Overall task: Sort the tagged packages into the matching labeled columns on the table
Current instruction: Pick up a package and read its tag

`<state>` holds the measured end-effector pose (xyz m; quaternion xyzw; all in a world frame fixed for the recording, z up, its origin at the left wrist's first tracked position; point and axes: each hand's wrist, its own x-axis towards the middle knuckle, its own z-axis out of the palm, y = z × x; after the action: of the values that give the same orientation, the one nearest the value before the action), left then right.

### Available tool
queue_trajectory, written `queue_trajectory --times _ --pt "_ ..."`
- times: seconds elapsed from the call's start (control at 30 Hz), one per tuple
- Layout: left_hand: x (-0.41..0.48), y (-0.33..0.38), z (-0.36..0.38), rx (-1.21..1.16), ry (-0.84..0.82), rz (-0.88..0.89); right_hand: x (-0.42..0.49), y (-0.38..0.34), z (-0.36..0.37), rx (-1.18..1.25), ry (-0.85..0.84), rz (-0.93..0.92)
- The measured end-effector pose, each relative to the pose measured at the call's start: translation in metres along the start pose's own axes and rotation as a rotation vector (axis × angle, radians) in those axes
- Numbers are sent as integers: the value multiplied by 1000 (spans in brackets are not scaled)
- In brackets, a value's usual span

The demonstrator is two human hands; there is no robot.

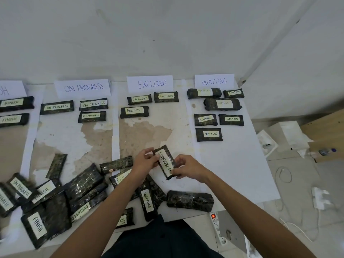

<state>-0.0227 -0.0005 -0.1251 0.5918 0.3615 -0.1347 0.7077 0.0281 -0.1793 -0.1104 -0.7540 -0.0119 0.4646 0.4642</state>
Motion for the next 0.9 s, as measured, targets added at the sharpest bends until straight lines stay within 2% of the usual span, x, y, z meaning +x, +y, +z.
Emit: queue_trajectory --times 0.13,0.43,0.63,0.8,0.9 --pt "-2 10 3 188 3 111 5 -12 24 -13 -26 -42" --pt "3 36 -22 582 -16 360 24 -43 32 310 36 -1" --pt "7 37 -65 1176 73 667 44 -71 47 418 22 21" --pt "1 45 -111 1313 192 684 62 -107 89 351 -54 24" --pt "0 52 -140 1284 230 682 72 -127 114 339 -89 -2"
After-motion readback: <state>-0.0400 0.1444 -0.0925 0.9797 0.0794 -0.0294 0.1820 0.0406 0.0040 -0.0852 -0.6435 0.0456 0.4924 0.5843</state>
